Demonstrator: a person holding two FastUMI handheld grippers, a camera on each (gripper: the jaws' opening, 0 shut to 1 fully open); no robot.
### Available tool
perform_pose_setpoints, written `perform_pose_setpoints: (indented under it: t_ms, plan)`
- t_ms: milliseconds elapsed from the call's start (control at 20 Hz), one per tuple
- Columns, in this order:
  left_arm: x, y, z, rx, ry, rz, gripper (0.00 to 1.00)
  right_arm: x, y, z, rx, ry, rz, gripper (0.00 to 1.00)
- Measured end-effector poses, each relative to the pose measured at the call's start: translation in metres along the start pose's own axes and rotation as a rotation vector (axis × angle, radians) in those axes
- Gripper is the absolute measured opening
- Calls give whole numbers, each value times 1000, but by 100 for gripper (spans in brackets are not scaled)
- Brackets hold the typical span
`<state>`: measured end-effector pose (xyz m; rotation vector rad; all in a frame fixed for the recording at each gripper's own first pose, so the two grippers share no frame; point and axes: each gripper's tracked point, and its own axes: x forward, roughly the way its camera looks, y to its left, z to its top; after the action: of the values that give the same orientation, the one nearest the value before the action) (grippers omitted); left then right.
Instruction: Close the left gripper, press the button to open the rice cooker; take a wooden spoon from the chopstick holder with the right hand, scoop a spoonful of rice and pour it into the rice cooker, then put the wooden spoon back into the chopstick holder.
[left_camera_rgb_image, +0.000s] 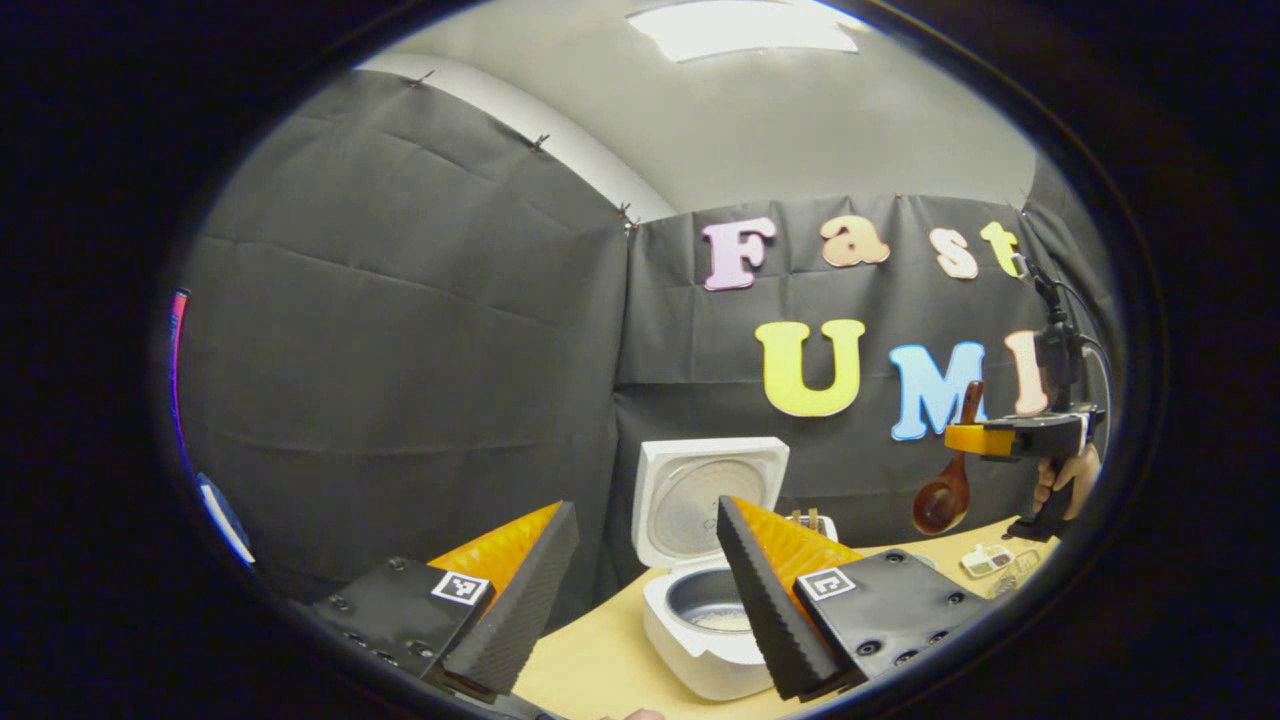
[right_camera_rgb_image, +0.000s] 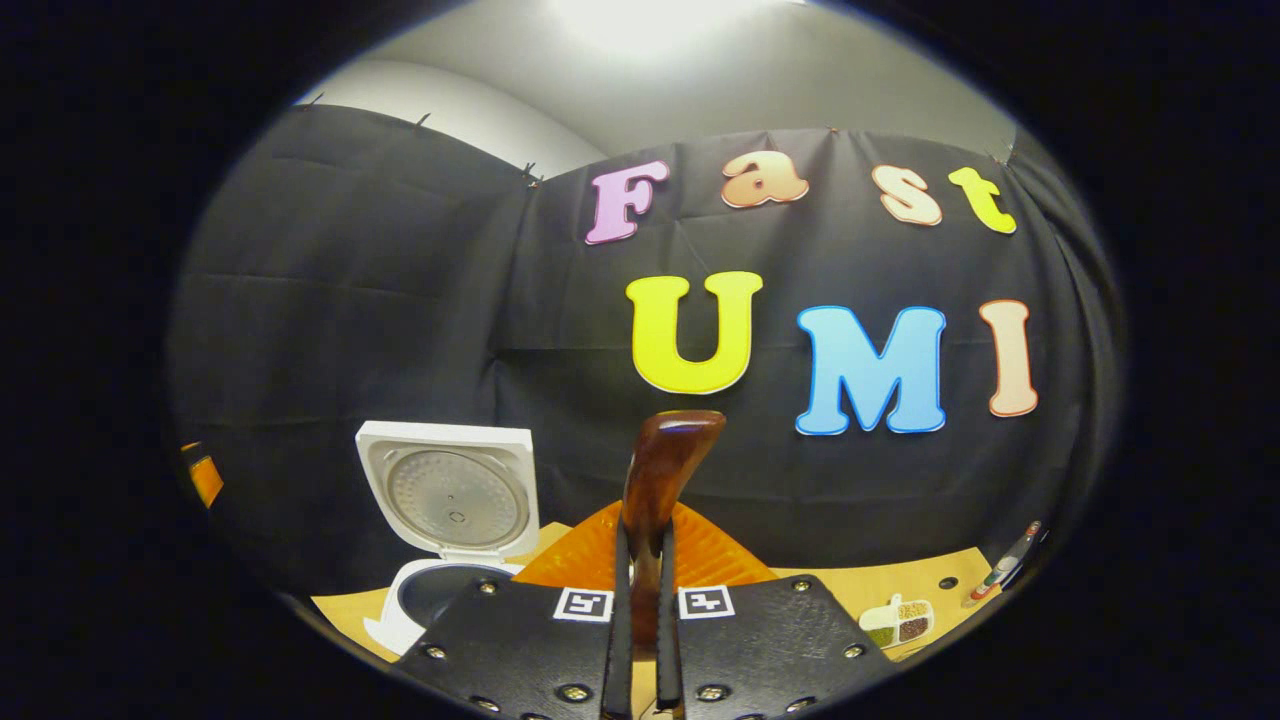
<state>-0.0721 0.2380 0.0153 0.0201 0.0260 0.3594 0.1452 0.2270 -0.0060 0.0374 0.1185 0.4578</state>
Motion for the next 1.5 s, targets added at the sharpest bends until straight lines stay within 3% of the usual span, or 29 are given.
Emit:
perform_pose_setpoints:
  t_ms: [600,1000,1500]
  plan:
    - [17,-110,10,2,-24,-134,99,-49,-148,-13,76,17,-215,10]
    - [14,-166,12,20,-22,-180,96,-81,-231,-59,158,82,-342,10]
    - [6,-189,7,50,-4,-175,96,-113,-297,-138,231,204,-474,10]
